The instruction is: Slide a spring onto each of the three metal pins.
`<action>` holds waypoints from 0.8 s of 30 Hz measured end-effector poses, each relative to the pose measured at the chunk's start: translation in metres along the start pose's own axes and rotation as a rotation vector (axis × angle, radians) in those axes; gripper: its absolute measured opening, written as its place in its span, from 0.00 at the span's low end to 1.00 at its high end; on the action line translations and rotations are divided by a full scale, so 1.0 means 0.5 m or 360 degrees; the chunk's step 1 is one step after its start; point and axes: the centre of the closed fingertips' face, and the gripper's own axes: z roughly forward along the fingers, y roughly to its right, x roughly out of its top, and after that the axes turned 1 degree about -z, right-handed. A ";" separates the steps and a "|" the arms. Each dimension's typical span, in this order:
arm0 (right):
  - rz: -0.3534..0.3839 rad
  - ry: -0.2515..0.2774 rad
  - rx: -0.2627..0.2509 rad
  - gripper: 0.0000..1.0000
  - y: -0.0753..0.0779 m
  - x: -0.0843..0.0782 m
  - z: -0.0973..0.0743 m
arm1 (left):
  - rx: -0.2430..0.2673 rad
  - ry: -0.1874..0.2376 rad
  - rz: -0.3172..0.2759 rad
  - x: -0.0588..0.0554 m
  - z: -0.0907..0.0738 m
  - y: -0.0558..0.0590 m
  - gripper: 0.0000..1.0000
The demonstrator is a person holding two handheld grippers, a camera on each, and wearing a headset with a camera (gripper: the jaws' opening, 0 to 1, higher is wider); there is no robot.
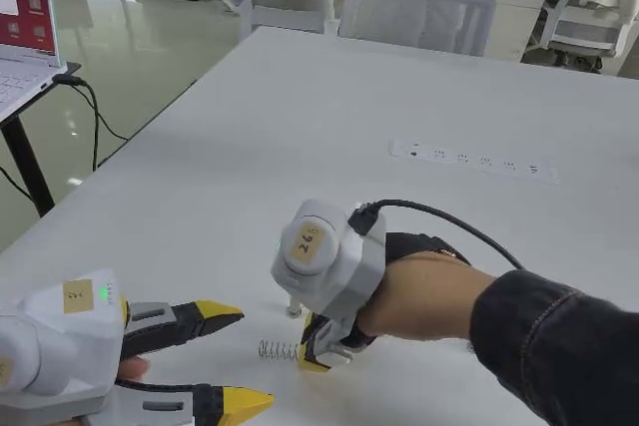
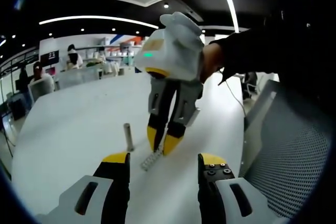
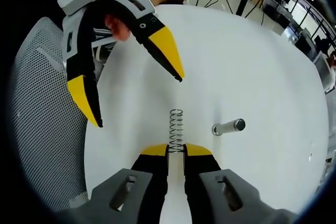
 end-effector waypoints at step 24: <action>-0.0072 0.0020 0.0044 0.08 -0.053 -0.009 -0.107 | -0.0117 0.0000 0.0095 0.030 0.027 0.032 0.39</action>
